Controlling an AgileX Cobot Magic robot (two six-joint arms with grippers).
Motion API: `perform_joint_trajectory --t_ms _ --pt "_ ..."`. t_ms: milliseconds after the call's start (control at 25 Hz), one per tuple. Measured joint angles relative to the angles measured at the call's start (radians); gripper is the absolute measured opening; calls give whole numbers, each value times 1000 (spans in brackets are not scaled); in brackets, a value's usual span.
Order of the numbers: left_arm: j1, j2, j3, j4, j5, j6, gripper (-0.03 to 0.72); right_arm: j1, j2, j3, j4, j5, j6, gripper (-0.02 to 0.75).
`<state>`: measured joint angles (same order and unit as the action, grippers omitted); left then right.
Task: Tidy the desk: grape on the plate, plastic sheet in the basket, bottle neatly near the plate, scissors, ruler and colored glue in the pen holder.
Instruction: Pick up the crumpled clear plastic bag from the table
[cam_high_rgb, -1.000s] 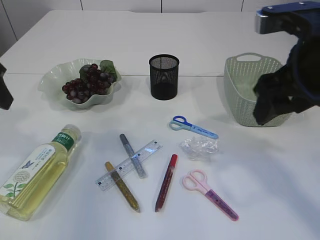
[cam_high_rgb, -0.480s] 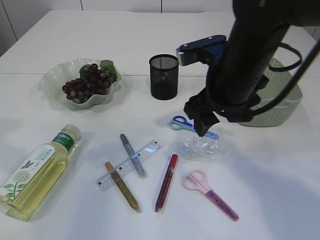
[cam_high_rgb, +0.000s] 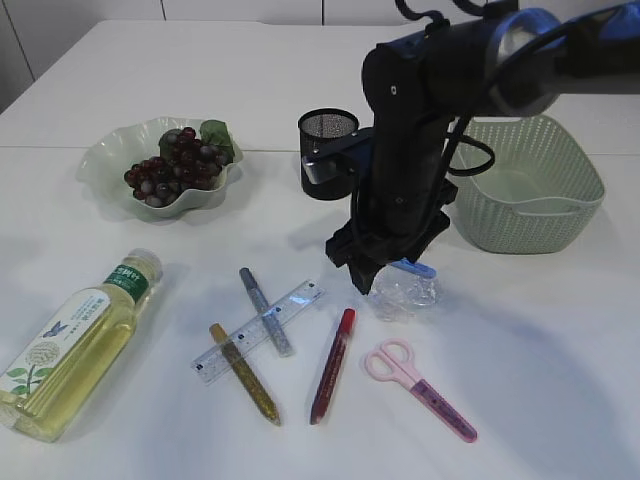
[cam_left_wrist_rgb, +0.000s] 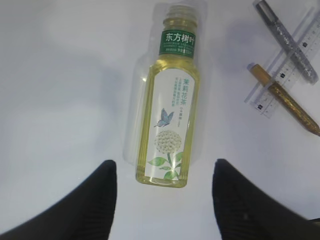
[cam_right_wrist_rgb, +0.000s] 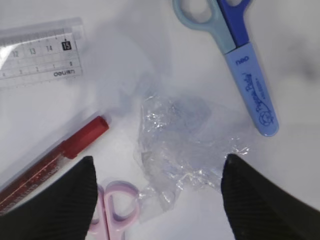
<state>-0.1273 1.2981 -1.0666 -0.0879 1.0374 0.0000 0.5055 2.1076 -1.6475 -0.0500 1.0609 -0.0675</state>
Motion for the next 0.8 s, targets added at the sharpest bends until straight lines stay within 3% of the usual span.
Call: perform_joint_trajectory --t_ms 640,800 --pt "0 0 0 0 -8 0 434 0 113 -10 -34 4 -6 599" --pt "0 -2 0 0 -8 0 432 0 123 -11 -34 2 -6 568"
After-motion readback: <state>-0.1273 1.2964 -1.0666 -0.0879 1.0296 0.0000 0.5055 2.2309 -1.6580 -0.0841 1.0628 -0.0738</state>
